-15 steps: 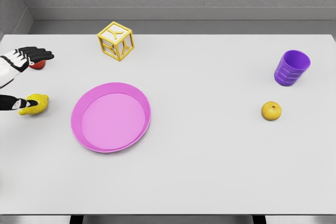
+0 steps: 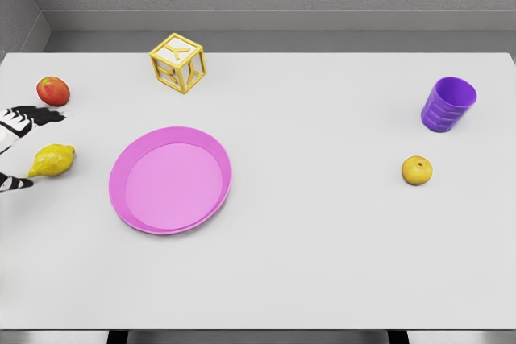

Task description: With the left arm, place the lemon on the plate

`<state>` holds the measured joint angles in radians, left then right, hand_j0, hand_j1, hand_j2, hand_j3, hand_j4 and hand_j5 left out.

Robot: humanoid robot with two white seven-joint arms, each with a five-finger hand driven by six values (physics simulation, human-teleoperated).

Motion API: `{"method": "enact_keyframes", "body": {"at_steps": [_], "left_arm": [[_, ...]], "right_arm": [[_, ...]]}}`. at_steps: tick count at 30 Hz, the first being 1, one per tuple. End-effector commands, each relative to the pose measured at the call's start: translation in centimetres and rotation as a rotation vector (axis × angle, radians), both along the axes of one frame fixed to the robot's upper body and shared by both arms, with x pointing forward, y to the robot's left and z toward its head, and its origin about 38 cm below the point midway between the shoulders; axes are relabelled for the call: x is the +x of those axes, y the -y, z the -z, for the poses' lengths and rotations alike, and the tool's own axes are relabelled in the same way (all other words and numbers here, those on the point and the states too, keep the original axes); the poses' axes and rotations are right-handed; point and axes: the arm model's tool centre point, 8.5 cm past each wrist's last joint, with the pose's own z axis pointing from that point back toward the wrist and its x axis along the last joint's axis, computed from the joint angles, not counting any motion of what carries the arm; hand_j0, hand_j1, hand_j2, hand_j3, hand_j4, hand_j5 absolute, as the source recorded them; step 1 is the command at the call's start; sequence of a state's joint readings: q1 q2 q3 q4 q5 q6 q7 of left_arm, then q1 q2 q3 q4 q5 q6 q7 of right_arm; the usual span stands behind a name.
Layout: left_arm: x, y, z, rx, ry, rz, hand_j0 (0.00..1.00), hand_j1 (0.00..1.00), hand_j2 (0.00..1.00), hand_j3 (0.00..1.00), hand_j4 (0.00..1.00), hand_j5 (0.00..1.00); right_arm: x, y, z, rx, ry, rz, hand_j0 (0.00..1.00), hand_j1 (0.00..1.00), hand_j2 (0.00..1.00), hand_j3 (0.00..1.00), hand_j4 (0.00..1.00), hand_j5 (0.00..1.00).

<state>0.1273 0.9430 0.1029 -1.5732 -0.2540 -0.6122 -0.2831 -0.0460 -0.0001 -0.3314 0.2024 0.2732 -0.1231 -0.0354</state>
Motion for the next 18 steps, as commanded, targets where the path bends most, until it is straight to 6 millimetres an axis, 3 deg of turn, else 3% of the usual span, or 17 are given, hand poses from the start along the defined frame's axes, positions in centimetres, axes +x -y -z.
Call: {"method": "enact_keyframes", "body": {"at_steps": [1,3,5,10,13,18], "left_arm": [[0.0,-1.6,0.8,0.008,-0.035,-0.044,1.0,1.0,1.0,1.0,1.0,1.0],[-0.1,-2.1,1.8,0.007,-0.063,-0.06,1.0,1.0,1.0,1.0,1.0,1.0],[-0.2,-0.3,3.9,-0.013,-0.119,-0.015,1.0,1.0,1.0,1.0,1.0,1.0],[-0.2,-0.2,4.1,0.001,-0.131,-0.007,1.0,1.0,1.0,1.0,1.0,1.0],[1.0,-2.6,4.0,0.003,-0.133,-0.083,1.0,1.0,1.0,1.0,1.0,1.0],[2.8,-1.2,4.8,0.009,-0.156,-0.042,1.0,1.0,1.0,1.0,1.0,1.0]], "right_arm": [[0.0,0.0,0.0,0.0,0.0,0.0,1.0,1.0,1.0,1.0,1.0,1.0],[0.0,0.0,0.0,0.0,0.001,0.0,1.0,1.0,1.0,1.0,1.0,1.0],[0.0,0.0,0.0,0.0,0.001,0.0,1.0,1.0,1.0,1.0,1.0,1.0],[0.0,0.0,0.0,0.0,0.0,0.0,1.0,1.0,1.0,1.0,1.0,1.0],[0.0,0.0,0.0,0.0,0.0,0.0,1.0,1.0,1.0,1.0,1.0,1.0],[0.0,0.0,0.0,0.0,0.0,0.0,1.0,1.0,1.0,1.0,1.0,1.0]]}}
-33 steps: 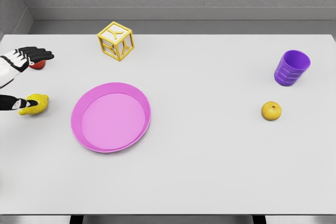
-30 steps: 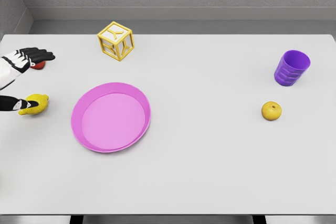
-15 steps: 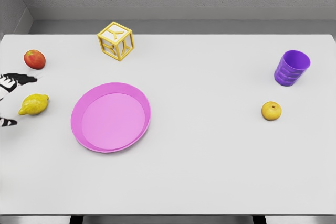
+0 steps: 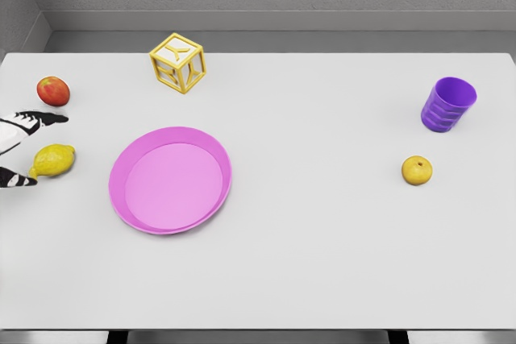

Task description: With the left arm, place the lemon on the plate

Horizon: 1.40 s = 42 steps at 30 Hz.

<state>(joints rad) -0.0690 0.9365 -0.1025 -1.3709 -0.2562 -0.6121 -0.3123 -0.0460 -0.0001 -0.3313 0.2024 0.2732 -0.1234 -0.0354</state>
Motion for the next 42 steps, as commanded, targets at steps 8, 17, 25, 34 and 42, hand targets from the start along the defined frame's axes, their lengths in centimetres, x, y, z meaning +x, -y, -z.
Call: {"method": "enact_keyframes", "body": {"at_steps": [8,17,25,34,42], "left_arm": [[-0.1,-1.7,2.3,0.002,-0.07,-0.054,1.0,1.0,1.0,1.0,1.0,1.0],[1.1,0.3,2.6,-0.006,-0.073,-0.008,1.0,1.0,1.0,1.0,1.0,1.0],[1.3,1.0,3.3,0.01,-0.076,0.002,1.0,1.0,1.0,1.0,1.0,1.0],[1.9,-0.6,3.4,0.058,-0.095,-0.033,0.87,0.87,0.87,0.87,0.87,0.87],[2.2,1.2,4.3,0.076,-0.114,0.013,0.73,0.73,0.73,0.73,0.73,0.73]], "right_arm": [[0.0,0.0,0.0,0.0,0.001,0.0,1.0,1.0,1.0,1.0,1.0,1.0],[0.0,0.0,0.0,0.0,0.001,0.0,1.0,1.0,1.0,1.0,1.0,1.0],[0.0,0.0,0.0,0.0,0.001,0.0,1.0,1.0,1.0,1.0,1.0,1.0],[0.0,0.0,0.0,0.0,0.001,0.0,1.0,1.0,1.0,1.0,1.0,1.0],[0.0,0.0,0.0,0.0,-0.001,0.0,1.0,1.0,1.0,1.0,1.0,1.0]]}}
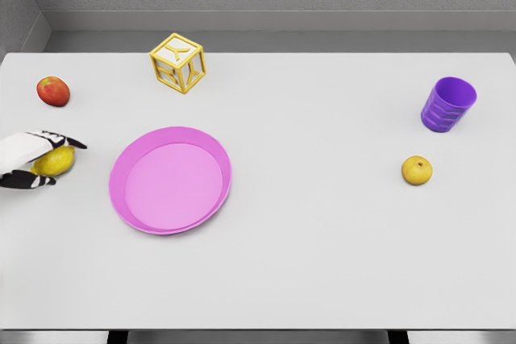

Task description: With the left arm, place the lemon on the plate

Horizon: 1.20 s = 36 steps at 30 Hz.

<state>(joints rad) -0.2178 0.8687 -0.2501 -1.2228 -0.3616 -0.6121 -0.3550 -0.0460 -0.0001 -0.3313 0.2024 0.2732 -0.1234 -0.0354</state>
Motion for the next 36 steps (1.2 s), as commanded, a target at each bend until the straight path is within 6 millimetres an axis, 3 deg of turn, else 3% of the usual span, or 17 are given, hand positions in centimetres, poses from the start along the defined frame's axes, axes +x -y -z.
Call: {"method": "enact_keyframes", "body": {"at_steps": [1,8,14,29,36], "left_arm": [[-0.1,0.2,0.3,0.0,-0.01,0.006,0.71,0.71,0.71,0.71,0.71,0.71],[0.0,0.4,0.4,0.005,-0.013,0.013,0.61,0.61,0.61,0.61,0.61,0.61],[0.2,1.8,-0.1,-0.007,0.01,0.047,0.55,0.55,0.55,0.55,0.55,0.55],[-0.1,8.3,-4.8,-0.024,0.133,0.255,0.55,0.55,0.55,0.55,0.55,0.55],[-0.9,10.7,-5.3,-0.02,0.142,0.334,0.56,0.56,0.56,0.56,0.56,0.56]], "right_arm": [[0.0,0.0,0.0,0.0,-0.001,0.002,1.0,1.0,1.0,1.0,1.0,1.0],[0.0,0.0,0.0,0.0,-0.001,0.0,1.0,1.0,1.0,1.0,1.0,1.0],[0.0,0.0,0.0,0.0,-0.001,0.0,1.0,1.0,1.0,1.0,1.0,1.0],[0.0,0.0,0.0,0.0,-0.001,0.0,1.0,1.0,1.0,1.0,1.0,1.0],[0.0,0.0,0.0,0.0,-0.001,0.0,1.0,1.0,1.0,1.0,1.0,1.0]]}}
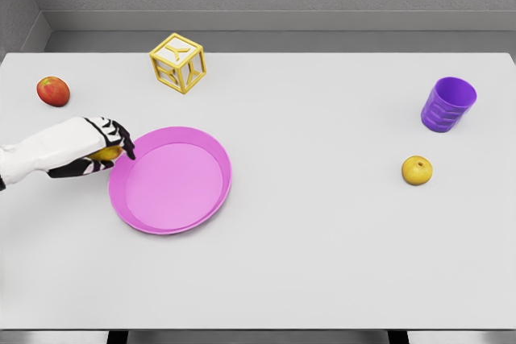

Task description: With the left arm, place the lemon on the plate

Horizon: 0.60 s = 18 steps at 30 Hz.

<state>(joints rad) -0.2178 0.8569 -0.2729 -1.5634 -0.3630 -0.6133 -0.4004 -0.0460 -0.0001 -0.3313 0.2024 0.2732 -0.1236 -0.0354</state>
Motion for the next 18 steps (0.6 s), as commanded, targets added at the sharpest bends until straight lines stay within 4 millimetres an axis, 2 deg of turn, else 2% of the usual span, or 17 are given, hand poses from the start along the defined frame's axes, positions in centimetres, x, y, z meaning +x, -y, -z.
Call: {"method": "enact_keyframes", "body": {"at_steps": [1,6,11,12,13,14,18], "left_arm": [[-0.3,1.1,-0.1,-0.006,-0.002,0.033,0.56,0.56,0.56,0.56,0.56,0.56],[-1.1,3.9,0.1,-0.023,0.002,0.108,0.56,0.56,0.56,0.56,0.56,0.56],[-1.5,5.5,0.6,-0.036,-0.009,0.145,0.6,0.6,0.6,0.6,0.6,0.6],[-1.4,5.6,0.5,-0.04,-0.006,0.146,0.68,0.68,0.68,0.68,0.68,0.68],[-1.4,5.9,0.4,-0.049,-0.001,0.152,0.9,0.9,0.9,0.9,0.9,0.9],[-1.3,6.3,0.5,-0.061,0.001,0.155,1.0,1.0,1.0,1.0,1.0,1.0],[-1.2,6.1,0.3,-0.054,0.007,0.152,1.0,1.0,1.0,1.0,1.0,1.0]], "right_arm": [[0.0,0.0,0.0,0.0,0.001,0.0,1.0,1.0,1.0,1.0,1.0,1.0],[0.0,0.0,0.0,0.0,0.001,0.0,1.0,1.0,1.0,1.0,1.0,1.0],[0.0,0.0,0.0,0.0,-0.001,0.0,1.0,1.0,1.0,1.0,1.0,1.0],[0.0,0.0,0.0,0.0,-0.001,0.0,1.0,1.0,1.0,1.0,1.0,1.0],[0.0,0.0,0.0,0.0,-0.001,0.0,1.0,1.0,1.0,1.0,1.0,1.0],[0.0,0.0,0.0,0.0,-0.001,0.0,1.0,1.0,1.0,1.0,1.0,1.0],[0.0,0.0,0.0,0.0,0.001,0.0,1.0,1.0,1.0,1.0,1.0,1.0]]}}
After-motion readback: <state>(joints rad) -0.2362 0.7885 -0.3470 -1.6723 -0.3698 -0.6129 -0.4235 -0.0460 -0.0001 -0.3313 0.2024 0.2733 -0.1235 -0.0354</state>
